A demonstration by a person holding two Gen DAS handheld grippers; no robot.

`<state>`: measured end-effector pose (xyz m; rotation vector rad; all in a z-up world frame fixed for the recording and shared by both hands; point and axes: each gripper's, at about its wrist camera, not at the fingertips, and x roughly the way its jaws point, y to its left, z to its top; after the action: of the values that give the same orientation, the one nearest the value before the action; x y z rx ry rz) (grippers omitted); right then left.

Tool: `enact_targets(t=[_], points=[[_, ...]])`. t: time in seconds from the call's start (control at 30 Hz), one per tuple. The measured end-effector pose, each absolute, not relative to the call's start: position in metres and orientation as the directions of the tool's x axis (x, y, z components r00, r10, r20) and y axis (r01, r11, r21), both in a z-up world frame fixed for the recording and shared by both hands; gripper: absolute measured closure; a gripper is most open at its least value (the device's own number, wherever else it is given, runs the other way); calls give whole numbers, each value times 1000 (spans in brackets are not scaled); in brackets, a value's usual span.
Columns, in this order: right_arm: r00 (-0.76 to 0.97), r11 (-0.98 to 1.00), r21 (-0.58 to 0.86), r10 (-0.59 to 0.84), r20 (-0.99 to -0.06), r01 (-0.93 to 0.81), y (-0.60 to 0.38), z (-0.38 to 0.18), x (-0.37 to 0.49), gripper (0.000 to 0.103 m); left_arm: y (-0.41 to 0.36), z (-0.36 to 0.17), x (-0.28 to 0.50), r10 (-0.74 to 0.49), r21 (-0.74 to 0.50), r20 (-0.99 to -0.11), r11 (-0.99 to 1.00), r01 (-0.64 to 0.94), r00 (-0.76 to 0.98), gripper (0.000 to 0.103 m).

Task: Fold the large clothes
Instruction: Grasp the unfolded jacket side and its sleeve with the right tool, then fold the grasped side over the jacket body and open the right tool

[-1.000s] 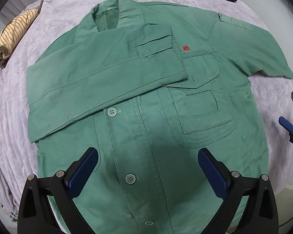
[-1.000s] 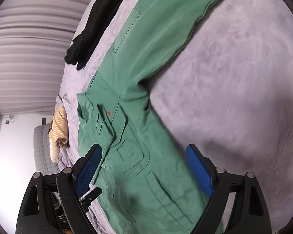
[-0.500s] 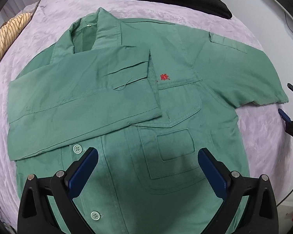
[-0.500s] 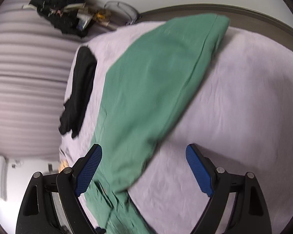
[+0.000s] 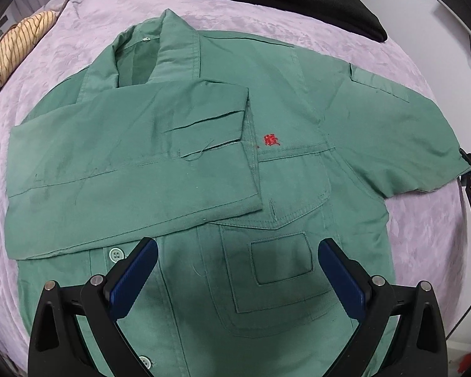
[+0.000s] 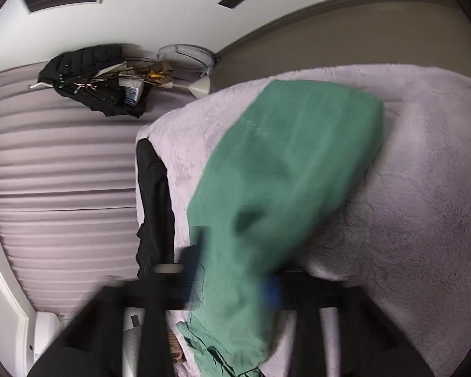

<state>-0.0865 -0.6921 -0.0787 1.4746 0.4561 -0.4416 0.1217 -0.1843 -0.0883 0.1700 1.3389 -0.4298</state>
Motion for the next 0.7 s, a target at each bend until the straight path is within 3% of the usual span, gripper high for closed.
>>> enact_targets(t=[0.27,0.43,0.57,0.7], points=[[889,292,862,73,-452,415,-653,-22,-50,99,-144,-83,135,-205,-116,-956,921,372,211,1],[872,507,809,200,-447,298,-568,22,11,99,-101,-90,150,-216,-136,-954,931,339,209,1],[785,715,676,312,-536,178,-460,32,68,99,-53,-91,162,-206,-125,-942,948,294,264,1],[643,854,516,365,-674,57,-336,-4,120,99,-10,-97,173,-156,-78,-939,964,252,306,1]])
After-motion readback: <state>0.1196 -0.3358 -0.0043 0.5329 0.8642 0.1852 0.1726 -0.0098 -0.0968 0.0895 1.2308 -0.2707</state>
